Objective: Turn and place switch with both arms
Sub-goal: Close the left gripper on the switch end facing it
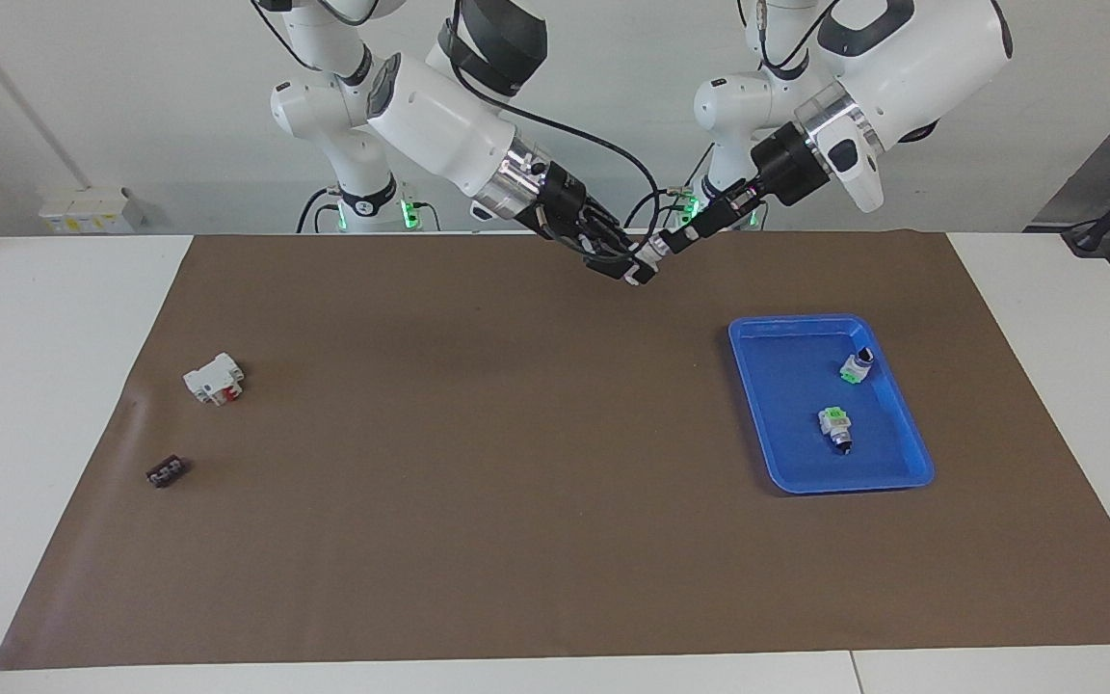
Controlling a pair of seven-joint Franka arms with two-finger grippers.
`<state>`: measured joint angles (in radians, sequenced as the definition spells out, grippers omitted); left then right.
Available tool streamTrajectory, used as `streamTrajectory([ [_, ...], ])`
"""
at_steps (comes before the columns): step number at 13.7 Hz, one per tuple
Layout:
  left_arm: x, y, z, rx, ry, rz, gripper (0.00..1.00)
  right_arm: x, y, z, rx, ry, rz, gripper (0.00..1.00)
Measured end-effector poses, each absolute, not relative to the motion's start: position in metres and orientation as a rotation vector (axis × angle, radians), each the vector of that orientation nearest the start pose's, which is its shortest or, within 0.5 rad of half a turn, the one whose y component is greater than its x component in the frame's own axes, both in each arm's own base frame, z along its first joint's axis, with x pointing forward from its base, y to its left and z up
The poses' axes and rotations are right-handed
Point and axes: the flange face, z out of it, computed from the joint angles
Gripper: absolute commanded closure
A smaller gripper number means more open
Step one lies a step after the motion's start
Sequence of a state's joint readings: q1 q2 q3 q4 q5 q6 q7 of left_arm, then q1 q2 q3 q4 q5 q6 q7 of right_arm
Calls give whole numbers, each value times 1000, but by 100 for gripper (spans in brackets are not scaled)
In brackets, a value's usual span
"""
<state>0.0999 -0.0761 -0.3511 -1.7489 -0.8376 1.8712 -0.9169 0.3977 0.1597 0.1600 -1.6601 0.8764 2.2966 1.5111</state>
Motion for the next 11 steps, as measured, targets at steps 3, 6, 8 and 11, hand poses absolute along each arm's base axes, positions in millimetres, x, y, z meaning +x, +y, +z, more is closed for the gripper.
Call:
streamTrajectory([
  [3, 526, -204, 631, 2103, 1078, -408, 100, 548, 351, 572, -1748, 1486, 568, 100],
  [6, 525, -208, 631, 1996, 1305, -503, 100, 549, 346, 573, -1743, 1491, 564, 100],
  [8, 524, -210, 632, 1931, 1420, -553, 100, 550, 344, 574, -1741, 1493, 561, 100],
  [11, 524, -211, 631, 1833, 1575, -623, 100, 550, 343, 574, -1739, 1494, 559, 100],
])
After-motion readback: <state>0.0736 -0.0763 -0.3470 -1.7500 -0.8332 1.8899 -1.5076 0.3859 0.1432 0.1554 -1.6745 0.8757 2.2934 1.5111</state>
